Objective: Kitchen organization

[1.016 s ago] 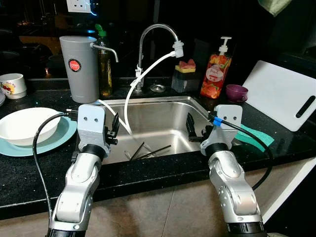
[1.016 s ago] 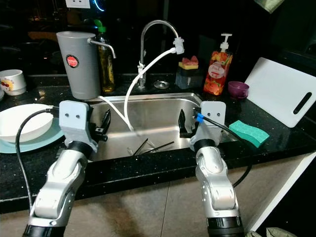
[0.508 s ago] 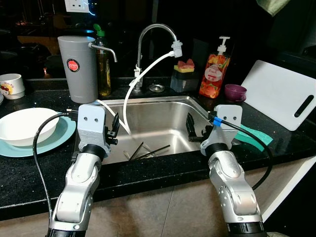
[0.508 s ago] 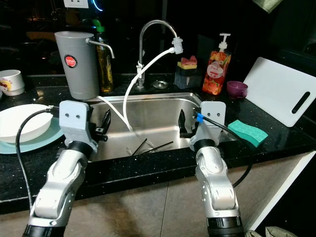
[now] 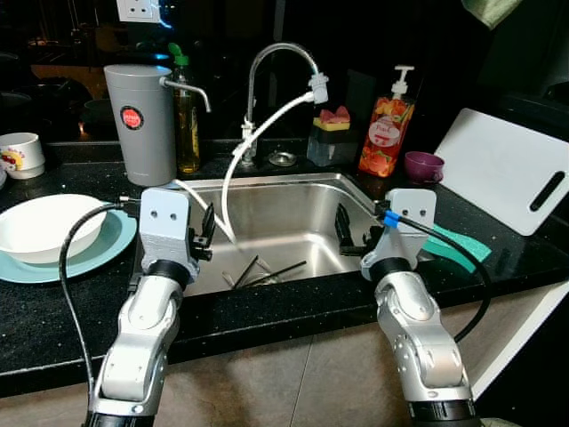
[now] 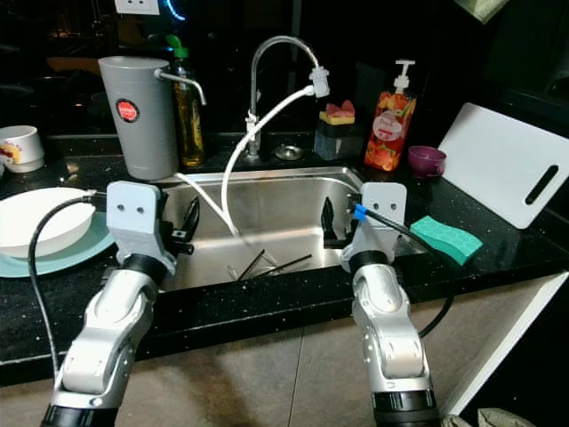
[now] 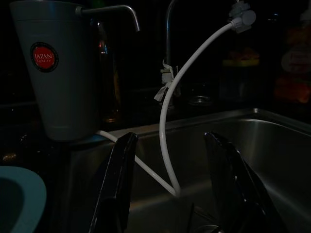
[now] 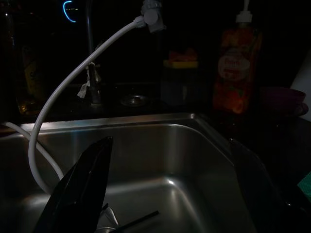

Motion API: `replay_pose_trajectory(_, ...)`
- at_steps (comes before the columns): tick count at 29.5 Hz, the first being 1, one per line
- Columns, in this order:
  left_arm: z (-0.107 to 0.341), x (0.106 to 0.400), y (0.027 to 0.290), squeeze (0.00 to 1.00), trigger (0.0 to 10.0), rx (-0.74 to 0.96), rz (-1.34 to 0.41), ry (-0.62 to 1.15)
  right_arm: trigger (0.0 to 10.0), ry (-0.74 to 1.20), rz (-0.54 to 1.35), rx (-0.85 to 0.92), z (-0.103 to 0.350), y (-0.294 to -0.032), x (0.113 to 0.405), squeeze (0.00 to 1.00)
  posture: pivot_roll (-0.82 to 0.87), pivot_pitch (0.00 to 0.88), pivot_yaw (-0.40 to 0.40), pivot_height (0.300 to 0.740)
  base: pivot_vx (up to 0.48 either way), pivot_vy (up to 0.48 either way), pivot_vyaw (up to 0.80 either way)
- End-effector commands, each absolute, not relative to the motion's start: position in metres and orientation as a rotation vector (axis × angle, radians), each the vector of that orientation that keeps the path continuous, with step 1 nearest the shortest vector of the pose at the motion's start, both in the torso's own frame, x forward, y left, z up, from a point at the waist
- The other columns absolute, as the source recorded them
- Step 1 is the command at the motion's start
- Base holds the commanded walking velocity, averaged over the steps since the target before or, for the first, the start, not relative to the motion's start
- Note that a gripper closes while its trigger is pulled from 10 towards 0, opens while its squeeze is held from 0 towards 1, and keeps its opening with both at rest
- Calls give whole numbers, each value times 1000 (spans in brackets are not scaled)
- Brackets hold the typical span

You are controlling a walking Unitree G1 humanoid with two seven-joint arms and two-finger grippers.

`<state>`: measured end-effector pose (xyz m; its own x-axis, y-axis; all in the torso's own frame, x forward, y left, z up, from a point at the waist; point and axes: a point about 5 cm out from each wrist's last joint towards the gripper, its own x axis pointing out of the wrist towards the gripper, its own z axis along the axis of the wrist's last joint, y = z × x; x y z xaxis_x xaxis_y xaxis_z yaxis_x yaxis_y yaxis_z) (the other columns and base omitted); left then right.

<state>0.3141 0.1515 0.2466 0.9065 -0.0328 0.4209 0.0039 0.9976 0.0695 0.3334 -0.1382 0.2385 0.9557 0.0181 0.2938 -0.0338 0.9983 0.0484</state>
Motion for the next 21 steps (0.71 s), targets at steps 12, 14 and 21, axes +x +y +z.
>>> replay_pose_trajectory(12, 243, 316, 149, 0, 10000, 72, -27, -427, 10000, -300, 27, 45, 240, -139, 333, 0, 82, 36, -78, 740, 0, 0, 0)
replay_pose_trajectory(14, 243, 316, 149, 0, 10000, 72, -28, -427, 10000, -300, 27, 45, 240, -139, 333, 0, 80, 35, -77, 740, 0, 0, 0)
replay_pose_trajectory(21, 243, 316, 149, 0, 10000, 73, -31, -427, 10000, -300, 25, 45, 240, -139, 333, 0, 80, 35, -75, 740, 0, 0, 0)
